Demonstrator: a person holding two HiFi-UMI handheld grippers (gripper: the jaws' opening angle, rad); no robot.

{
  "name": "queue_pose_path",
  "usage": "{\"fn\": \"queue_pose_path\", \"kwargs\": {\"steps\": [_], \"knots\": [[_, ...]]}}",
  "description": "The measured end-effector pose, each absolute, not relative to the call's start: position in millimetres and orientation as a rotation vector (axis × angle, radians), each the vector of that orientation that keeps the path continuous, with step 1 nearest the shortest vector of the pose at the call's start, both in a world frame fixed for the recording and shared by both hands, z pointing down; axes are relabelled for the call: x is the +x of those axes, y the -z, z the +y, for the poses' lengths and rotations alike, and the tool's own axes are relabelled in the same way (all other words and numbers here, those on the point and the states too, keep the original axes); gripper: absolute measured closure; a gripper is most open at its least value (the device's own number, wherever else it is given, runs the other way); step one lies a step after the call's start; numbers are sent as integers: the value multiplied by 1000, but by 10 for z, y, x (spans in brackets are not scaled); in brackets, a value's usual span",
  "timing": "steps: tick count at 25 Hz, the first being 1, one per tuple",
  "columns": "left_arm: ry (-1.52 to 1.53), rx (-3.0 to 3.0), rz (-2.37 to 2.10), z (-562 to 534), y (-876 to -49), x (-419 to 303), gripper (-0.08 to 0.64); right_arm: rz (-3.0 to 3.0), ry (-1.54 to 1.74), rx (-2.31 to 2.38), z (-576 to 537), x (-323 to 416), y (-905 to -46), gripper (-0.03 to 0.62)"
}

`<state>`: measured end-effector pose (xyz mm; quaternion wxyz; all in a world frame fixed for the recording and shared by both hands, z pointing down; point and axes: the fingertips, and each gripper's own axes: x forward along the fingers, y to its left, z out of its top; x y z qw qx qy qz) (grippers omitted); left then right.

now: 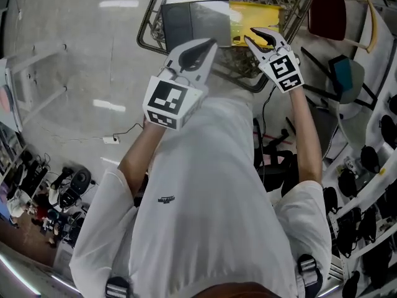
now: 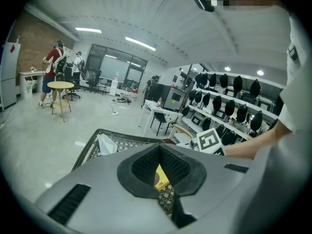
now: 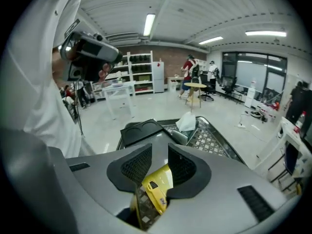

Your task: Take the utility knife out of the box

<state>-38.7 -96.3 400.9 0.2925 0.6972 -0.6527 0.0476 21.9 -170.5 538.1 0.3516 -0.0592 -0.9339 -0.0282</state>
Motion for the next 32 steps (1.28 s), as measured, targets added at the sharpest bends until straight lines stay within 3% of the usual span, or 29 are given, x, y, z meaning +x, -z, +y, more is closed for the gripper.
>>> {"fn": "queue_pose_path", "kwargs": {"steps": [11,23,32], "knots": [[-129,1787,-1765,-922,-4103,-511,562,-2042,277,-654,-1557,225,-6371,474],[-109,1729,-1731,-952,-4280,-491,562,-1751,148,-875,-1637,478,-7134,414],[-102,1697,-1742,-985,-4333,-570,562,-1626,171,-975,-1592,624,-7464,416]]}}
